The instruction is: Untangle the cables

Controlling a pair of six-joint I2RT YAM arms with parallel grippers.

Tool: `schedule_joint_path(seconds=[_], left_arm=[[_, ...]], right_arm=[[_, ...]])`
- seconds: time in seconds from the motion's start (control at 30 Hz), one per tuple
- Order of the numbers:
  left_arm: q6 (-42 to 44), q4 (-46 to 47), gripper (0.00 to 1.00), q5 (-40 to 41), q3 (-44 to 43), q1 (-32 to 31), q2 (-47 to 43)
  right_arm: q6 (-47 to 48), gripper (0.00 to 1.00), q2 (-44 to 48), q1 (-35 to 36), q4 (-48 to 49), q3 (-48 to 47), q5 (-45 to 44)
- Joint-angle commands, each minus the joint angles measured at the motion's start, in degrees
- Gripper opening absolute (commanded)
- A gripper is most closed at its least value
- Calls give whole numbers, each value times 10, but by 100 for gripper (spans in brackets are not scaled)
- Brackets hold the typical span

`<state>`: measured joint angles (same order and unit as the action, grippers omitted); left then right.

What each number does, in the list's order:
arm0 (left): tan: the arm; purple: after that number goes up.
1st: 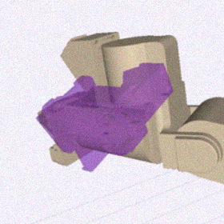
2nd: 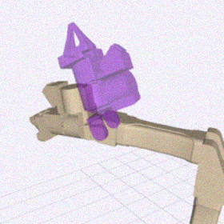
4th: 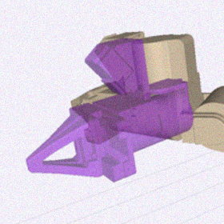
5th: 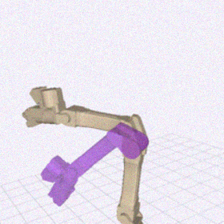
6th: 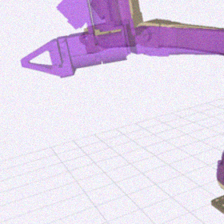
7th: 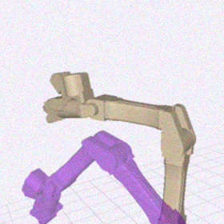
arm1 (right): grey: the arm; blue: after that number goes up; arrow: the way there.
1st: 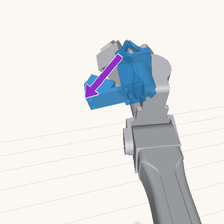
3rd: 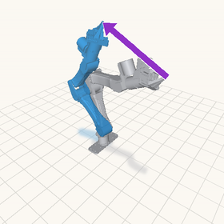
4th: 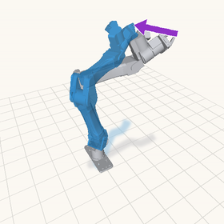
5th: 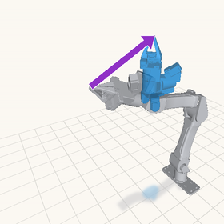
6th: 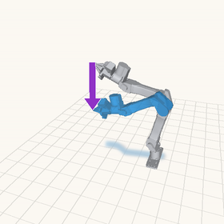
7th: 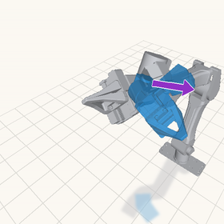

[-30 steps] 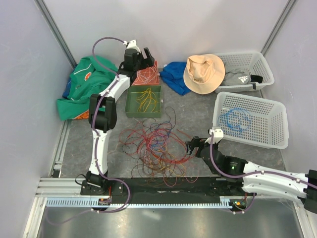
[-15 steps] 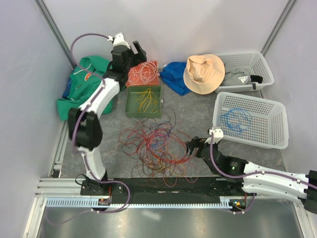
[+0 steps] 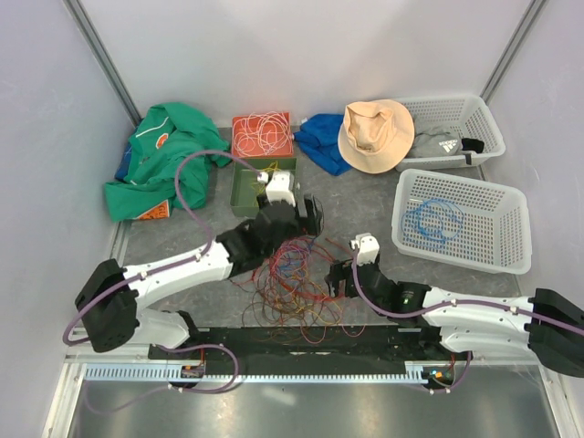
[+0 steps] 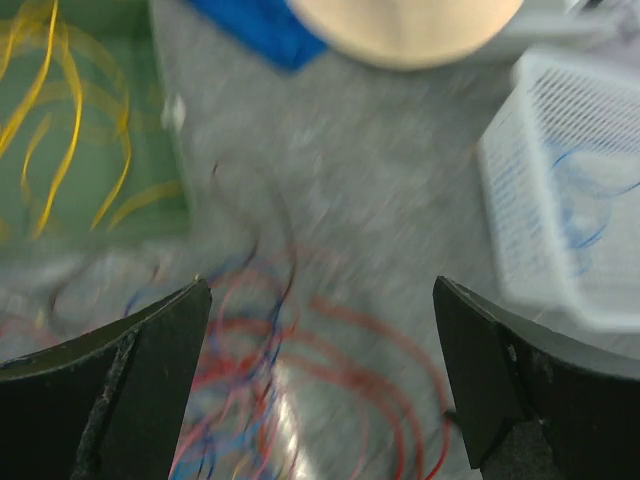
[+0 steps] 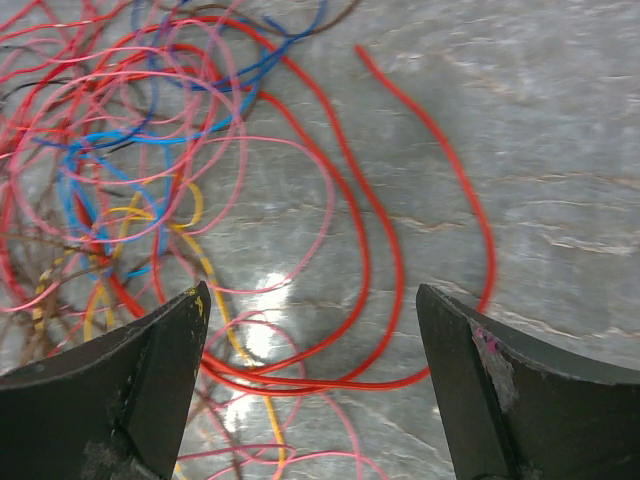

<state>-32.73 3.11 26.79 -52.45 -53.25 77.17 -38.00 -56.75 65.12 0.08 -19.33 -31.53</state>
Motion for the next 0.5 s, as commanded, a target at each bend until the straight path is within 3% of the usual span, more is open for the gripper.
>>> schedule_joint_path(seconds=[0.0, 0.13, 0.27, 0.37, 0.47], left_arm=[[-122, -78, 100, 154, 55, -79, -75], [-229, -193, 100, 183, 59, -152, -63], [-443, -306, 100, 135, 84, -154, -52], [-517, -308, 100, 105, 131, -153, -76], [-473, -205, 100, 77, 180, -153, -101]], right_arm=[[3, 91, 2, 2, 58, 1, 40], [-3, 91, 6, 3, 44, 9, 26], [-12, 92, 35, 3, 19, 13, 9], [-16, 93, 60, 3, 0, 17, -7], [-21, 93, 87, 3, -43, 17, -28]])
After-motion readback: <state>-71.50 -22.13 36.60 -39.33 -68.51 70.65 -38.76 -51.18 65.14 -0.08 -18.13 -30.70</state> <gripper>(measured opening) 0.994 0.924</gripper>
